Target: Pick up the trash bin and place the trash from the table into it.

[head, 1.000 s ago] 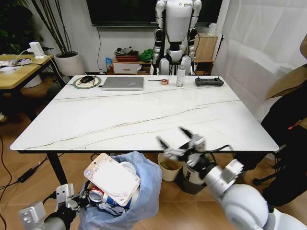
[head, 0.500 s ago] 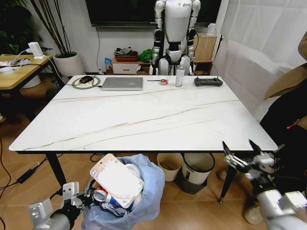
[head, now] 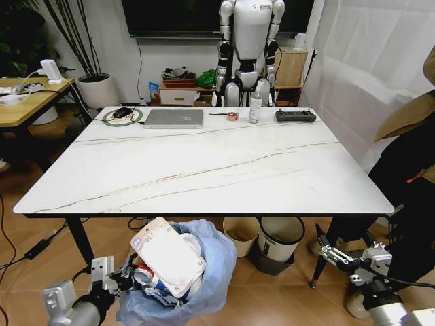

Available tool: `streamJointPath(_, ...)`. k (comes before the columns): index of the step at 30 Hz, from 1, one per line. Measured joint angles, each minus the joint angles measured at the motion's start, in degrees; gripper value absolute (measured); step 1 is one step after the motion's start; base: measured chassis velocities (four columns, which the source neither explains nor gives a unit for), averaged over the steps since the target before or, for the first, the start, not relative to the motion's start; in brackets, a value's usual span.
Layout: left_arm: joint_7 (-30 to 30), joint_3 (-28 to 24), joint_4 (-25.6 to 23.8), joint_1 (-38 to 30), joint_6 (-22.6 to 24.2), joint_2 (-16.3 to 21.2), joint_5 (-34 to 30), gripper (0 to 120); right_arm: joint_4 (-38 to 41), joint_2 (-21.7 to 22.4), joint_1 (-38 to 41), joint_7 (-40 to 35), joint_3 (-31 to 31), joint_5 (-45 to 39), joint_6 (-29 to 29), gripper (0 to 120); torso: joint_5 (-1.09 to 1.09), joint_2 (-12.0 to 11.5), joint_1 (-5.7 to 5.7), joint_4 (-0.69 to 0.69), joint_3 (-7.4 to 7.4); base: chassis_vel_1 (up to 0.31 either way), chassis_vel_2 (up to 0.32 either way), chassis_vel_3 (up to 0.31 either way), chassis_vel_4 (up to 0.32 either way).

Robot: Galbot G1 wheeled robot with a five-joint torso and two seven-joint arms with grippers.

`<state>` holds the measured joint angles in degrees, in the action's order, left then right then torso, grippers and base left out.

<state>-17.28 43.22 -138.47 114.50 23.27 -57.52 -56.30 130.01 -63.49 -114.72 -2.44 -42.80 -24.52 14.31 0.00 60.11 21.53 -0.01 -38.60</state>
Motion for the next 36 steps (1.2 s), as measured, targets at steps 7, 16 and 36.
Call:
streamJointPath(7,-1.2,0.0,1.3,-0.1,-1.0,0.1,-0.6,0,0.0,0.1,0.2,0.0,0.1,0.0,-0.1,100,0.0,0.0,0.0,0.0,0.0,0.0,0.0,0.0,0.0)
streamJointPath(16,-1.5,-1.1,1.8,-0.6,0.0,-0.9,-0.9,0,-0.1,0.2,0.3,0.0,0.2,-0.1,-0.2,100,0.0,-0.2,-0.08,-0.01,0.09,0.0,0.0,0.0,0.0)
streamJointPath(36,-0.2,-2.2,4.8,-2.7,1.0,-3.8,1.2,0,-0.1,0.2,0.3,-0.1,0.3,-0.2,-0.3,100,0.0,-6.1,-2.68,-0.01,3.38,0.0,0.0,0.0,0.0)
